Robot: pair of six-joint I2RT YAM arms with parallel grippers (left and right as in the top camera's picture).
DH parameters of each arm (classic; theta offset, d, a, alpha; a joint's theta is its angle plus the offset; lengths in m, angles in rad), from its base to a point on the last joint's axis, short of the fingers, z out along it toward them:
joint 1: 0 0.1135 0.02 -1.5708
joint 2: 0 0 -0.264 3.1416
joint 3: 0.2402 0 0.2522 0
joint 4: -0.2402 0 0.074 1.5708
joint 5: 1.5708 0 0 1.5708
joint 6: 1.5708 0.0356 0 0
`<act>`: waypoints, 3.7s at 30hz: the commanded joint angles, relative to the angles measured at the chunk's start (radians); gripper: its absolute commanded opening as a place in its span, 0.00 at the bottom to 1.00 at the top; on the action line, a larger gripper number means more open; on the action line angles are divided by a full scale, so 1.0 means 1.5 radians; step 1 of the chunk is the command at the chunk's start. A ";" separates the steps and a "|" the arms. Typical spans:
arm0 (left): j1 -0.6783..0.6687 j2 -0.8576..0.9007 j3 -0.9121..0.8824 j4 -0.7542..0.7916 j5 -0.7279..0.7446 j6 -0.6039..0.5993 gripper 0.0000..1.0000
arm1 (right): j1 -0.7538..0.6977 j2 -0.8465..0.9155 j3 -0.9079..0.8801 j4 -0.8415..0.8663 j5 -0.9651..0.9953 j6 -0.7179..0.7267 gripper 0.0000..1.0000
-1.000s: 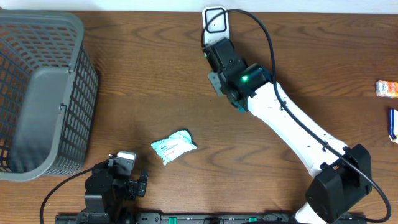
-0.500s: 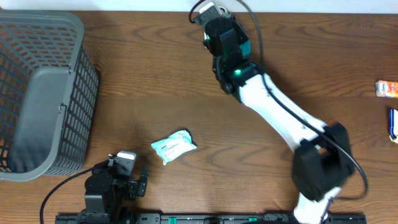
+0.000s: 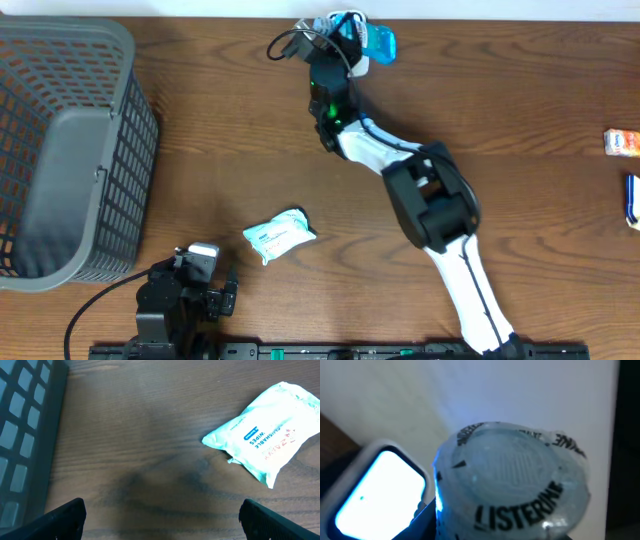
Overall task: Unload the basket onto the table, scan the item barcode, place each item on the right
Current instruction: 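Hold the bottle under the scanner with the right gripper, then carry the bottle to the right edge and release it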
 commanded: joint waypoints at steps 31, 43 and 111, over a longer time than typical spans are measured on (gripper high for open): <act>0.002 -0.002 -0.008 -0.021 0.002 -0.001 0.98 | -0.240 0.039 0.235 -0.108 0.476 0.054 0.01; 0.002 -0.002 -0.008 -0.021 0.002 -0.001 0.98 | -0.484 0.039 0.052 -0.215 0.541 0.199 0.01; 0.002 -0.002 -0.008 -0.021 0.002 -0.001 0.98 | -0.062 -0.180 0.219 0.343 0.525 -0.042 0.99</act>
